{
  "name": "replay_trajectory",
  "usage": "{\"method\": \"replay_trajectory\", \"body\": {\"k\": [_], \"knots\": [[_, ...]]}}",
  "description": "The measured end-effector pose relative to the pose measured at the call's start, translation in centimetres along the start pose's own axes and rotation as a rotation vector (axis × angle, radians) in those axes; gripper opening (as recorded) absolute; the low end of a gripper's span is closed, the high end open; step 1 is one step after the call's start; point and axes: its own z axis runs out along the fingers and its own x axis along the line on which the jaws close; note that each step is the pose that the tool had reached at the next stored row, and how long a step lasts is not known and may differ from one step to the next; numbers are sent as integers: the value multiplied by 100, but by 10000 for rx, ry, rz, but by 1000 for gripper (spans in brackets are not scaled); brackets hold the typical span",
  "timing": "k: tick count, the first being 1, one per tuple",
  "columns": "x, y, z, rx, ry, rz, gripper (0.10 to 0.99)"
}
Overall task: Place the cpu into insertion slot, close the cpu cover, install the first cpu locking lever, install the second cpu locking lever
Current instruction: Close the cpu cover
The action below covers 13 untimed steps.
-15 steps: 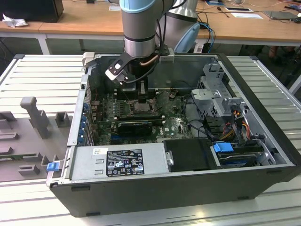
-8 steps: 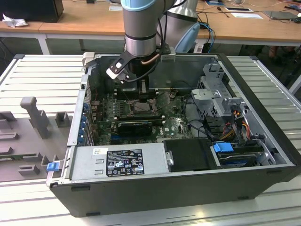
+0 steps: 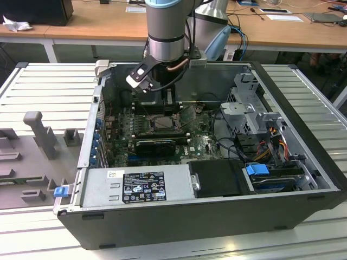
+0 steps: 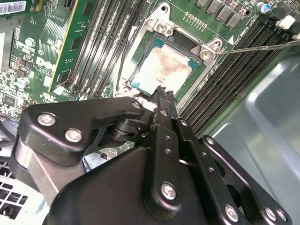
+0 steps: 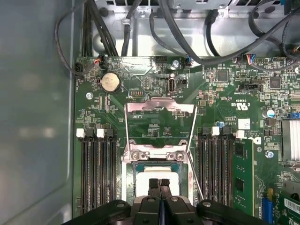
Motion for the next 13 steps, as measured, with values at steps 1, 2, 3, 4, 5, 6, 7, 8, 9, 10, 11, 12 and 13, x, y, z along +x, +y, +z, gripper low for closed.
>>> {"method": "replay_trajectory", "body": {"k": [1,2,3,4,5,6,7,8,9,10,11,12,13], "knots": [[0,0,-6,0,0,0,106],[0,1,-10,-1,1,0,106],[0,1,-13,0,-1,0,106],[0,1,-14,0,1,0,106],[0,1,-17,1,-2,0,106],[0,1,-22,1,-2,0,106],[0,5,-26,0,-1,-3,106],[0,8,-28,1,0,-3,106],[1,16,-30,0,1,0,106],[1,30,-34,1,0,-1,106],[1,45,-36,2,1,-1,106],[0,52,-40,5,-2,-1,106],[0,56,-44,6,-2,0,106]]}}
